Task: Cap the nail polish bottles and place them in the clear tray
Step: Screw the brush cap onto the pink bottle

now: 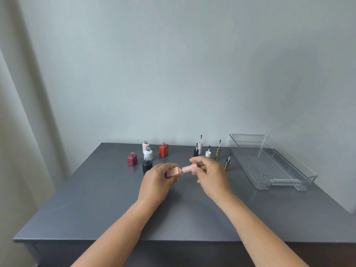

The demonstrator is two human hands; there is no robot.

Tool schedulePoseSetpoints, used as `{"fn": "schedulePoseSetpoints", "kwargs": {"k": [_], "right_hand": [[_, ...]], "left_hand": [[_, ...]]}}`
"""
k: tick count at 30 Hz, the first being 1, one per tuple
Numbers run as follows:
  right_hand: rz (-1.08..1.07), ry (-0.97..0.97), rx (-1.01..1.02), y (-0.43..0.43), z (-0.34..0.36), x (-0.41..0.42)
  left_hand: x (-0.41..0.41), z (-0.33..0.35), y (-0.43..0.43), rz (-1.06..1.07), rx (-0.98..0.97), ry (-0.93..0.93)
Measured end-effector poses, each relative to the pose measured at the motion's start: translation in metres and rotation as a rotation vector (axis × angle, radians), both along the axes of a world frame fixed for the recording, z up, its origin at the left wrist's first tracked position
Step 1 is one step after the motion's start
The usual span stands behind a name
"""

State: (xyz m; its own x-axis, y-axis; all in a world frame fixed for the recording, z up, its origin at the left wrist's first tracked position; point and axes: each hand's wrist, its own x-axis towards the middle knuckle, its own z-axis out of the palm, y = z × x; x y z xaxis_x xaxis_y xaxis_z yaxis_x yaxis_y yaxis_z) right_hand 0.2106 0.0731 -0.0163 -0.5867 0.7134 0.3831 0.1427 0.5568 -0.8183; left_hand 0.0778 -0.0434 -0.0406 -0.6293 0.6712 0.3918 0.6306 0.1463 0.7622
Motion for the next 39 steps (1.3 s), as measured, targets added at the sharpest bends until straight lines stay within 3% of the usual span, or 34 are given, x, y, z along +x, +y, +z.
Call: {"fn": "schedulePoseSetpoints", "kwargs": {"k": [19,26,35,39], "right_hand": [[0.112,-0.125,-0.024,0.001,0.0,-0.011],[0.051,-0.34,0.027,0.003,0.009,-0.012],[0.151,-0.136,0.003,0.011,-0.002,-0.012],[0.131,-0.184,0.008,0.01,0.0,-0.007]], "left_hand": [[-0.001,0.0,-0.003,0.014,0.031,0.025],[-0.002,-0.001,-0.007,0.027,0.018,0.017],[-0.002,-0.001,-0.005,0.045,0.019,-0.035],[-0.002,-0.001,-0.006,0.05,0.0,-0.015]]}}
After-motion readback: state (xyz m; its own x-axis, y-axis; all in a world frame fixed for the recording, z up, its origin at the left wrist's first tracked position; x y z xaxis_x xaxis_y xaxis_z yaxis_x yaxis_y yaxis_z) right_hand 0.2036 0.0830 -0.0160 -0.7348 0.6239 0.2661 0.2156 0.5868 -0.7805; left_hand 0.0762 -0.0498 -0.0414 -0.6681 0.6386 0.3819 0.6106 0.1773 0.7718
